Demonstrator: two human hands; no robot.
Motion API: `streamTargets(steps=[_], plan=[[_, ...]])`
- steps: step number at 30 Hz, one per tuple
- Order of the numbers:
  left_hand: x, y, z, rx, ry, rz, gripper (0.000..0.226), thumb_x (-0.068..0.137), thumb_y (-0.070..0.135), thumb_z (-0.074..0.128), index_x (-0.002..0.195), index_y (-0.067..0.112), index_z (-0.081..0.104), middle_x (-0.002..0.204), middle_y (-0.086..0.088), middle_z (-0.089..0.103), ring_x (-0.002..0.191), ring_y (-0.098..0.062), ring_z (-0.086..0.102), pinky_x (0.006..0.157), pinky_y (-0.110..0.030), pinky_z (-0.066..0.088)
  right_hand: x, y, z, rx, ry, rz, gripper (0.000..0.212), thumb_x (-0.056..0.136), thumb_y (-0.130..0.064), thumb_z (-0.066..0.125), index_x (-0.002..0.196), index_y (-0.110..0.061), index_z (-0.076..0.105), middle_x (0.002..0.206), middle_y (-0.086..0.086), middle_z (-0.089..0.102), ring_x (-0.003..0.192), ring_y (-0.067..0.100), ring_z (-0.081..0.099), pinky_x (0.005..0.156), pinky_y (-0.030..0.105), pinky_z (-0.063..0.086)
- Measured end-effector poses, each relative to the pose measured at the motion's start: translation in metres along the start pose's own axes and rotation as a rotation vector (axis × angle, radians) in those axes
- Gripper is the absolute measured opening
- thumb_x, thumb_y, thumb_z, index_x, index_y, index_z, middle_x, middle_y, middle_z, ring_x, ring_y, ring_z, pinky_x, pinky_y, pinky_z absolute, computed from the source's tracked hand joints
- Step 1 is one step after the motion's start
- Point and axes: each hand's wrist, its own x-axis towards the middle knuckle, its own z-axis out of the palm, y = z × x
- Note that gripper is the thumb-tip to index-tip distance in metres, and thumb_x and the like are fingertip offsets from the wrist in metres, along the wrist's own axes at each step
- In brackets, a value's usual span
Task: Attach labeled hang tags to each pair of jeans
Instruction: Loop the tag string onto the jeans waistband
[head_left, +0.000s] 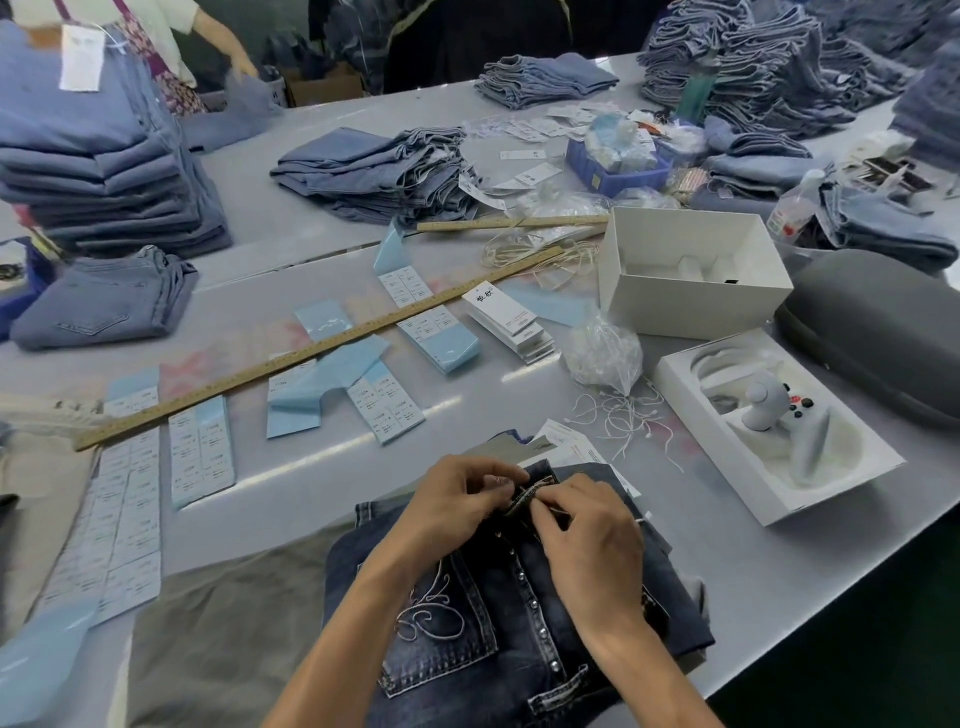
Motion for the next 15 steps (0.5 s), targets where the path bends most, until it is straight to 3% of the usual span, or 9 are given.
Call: streamTargets(steps=[3,7,11,15], plan=[[0.004,0.002,0.002,0.247,-0.029,0.040,0.020,0.092,0.014,0.072,0.100,0.030,0.080,0.068,0.013,0.067,0.058,0.004,0.053,0.063,-0.016,0.043,-0.003,0.002,-0.001,-0.021,-0.006,-0.018,0.012,0.078,-0.017,0.085,0.086,-0.022,0.078,0.077,-0.012,0.065,0.073,0.014,0.057,0.065,0.032,0.052],[0.003,0.001,0.010,0.328,0.009,0.080,0.013,0.091,0.016,0.074,0.092,0.027,0.080,0.075,0.019,0.070,0.065,0.008,0.057,0.066,-0.014,0.046,-0.004,0.001,-0.003,-0.014,-0.011,-0.029,0.010,0.080,-0.017,0.084,0.086,-0.022,0.078,0.078,-0.011,0.065,0.075,0.013,0.057,0.067,0.032,0.052],[-0.004,-0.010,0.013,0.078,0.172,0.057,0.013,0.094,0.015,0.071,0.088,0.024,0.078,0.075,0.007,0.074,0.061,0.000,0.058,0.060,-0.018,0.048,-0.004,-0.004,-0.008,-0.039,0.042,-0.076,0.006,0.086,-0.018,0.077,0.091,-0.019,0.076,0.088,-0.007,0.067,0.084,0.016,0.058,0.078,0.035,0.052],[-0.013,-0.015,-0.002,-0.287,0.347,0.063,0.014,0.093,0.015,0.072,0.089,0.026,0.080,0.083,-0.002,0.077,0.070,-0.014,0.069,0.054,-0.021,0.051,0.005,0.016,-0.031,0.011,0.307,-0.081,0.010,0.090,-0.012,0.069,0.100,-0.014,0.071,0.106,0.000,0.067,0.101,0.014,0.058,0.094,0.026,0.046]])
